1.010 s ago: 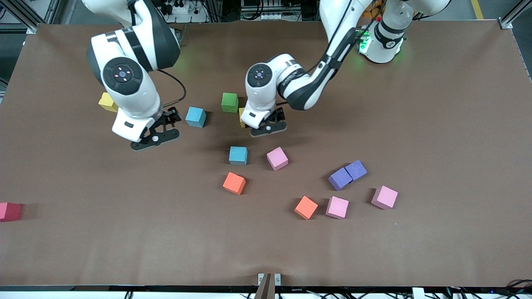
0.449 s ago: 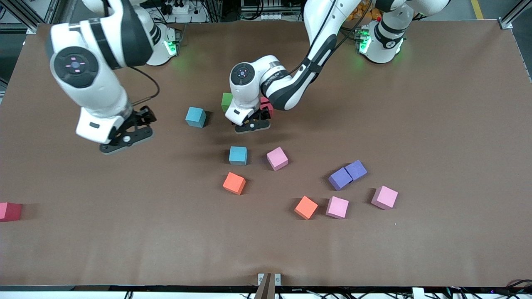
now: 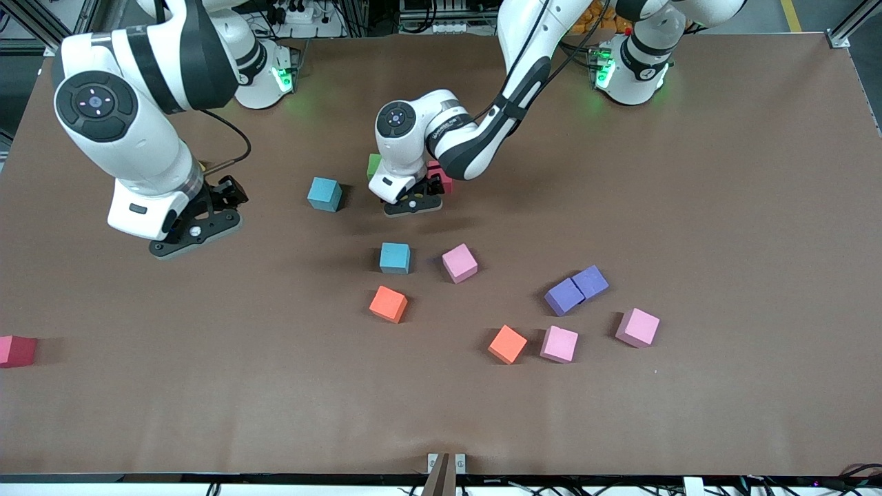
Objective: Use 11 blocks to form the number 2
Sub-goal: 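Grasp the yellow cube with the left gripper while the right gripper withdraws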
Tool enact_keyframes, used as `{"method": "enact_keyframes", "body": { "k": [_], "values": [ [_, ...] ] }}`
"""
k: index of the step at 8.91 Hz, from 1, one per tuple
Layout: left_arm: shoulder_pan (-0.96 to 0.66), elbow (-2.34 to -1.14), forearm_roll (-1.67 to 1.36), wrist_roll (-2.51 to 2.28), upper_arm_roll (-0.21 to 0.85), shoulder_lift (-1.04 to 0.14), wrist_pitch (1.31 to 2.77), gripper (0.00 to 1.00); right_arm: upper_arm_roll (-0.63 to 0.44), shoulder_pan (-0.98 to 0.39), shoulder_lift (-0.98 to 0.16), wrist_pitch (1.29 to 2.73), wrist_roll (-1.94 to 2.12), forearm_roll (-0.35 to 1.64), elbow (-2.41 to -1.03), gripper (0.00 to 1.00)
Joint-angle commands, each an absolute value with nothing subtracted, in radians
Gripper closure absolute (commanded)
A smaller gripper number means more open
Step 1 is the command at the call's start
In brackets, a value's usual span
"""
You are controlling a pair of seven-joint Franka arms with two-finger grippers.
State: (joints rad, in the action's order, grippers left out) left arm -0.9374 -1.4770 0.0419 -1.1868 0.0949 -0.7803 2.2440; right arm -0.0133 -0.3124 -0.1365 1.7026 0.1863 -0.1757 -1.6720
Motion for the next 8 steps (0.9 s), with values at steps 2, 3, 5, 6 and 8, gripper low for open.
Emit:
{"method": "enact_keyframes", "body": {
  "k": [2, 3, 5, 6, 8],
  "values": [
    [-0.953, -1.447, 0.060, -1.212, 0.086, -0.804, 2.243, 0.00, 0.005, -0.288, -0.138, 1.689, 0.189, -0.176, -1.655, 0.00],
    [-0.953, -1.447, 0.058, -1.218, 0.087, -0.807, 2.243, 0.19, 0.003, -0.287, -0.138, 1.690, 0.189, -0.178, -1.654, 0.00],
    [-0.953, -1.447, 0.057, -1.223, 0.087, -0.810, 2.243, 0.33, 0.002, -0.287, -0.138, 1.697, 0.189, -0.178, -1.654, 0.00],
    [-0.960, -1.448, 0.055, -1.254, 0.087, -0.811, 2.243, 0.48, 0.002, -0.287, -0.140, 1.697, 0.189, -0.178, -1.654, 0.00],
    [-0.968, -1.450, 0.055, -1.281, 0.087, -0.816, 2.243, 0.70, 0.000, -0.285, -0.140, 1.697, 0.189, -0.176, -1.654, 0.00]
  ]
}}
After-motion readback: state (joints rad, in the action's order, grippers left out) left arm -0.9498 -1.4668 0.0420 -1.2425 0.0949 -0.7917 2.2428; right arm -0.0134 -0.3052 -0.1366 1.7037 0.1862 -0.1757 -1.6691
